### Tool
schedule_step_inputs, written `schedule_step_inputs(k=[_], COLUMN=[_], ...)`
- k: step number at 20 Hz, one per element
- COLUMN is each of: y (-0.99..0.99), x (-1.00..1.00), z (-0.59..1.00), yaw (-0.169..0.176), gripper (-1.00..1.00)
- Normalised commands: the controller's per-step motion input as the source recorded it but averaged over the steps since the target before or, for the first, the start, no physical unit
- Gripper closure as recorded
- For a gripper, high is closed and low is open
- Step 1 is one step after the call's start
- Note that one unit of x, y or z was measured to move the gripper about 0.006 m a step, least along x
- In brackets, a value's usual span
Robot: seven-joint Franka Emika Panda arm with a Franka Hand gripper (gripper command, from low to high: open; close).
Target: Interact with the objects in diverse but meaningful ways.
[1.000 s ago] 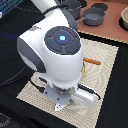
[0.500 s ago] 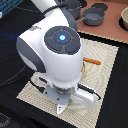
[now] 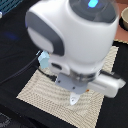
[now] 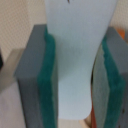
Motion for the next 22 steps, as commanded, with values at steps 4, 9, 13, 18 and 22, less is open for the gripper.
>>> schedule_step_inputs(k=[4,9,13,18,22], y=[0.93,0.86,0.55,0.43,0.39], x=[0.0,-0.04,-0.09,-0.09,-0.14], z=[0.82,0.58,0.32,0.16,-0.01], yaw=[0.027,0.053,0.2,0.242,0.246], gripper=[1.0,1.0,1.0,1.0,1.0])
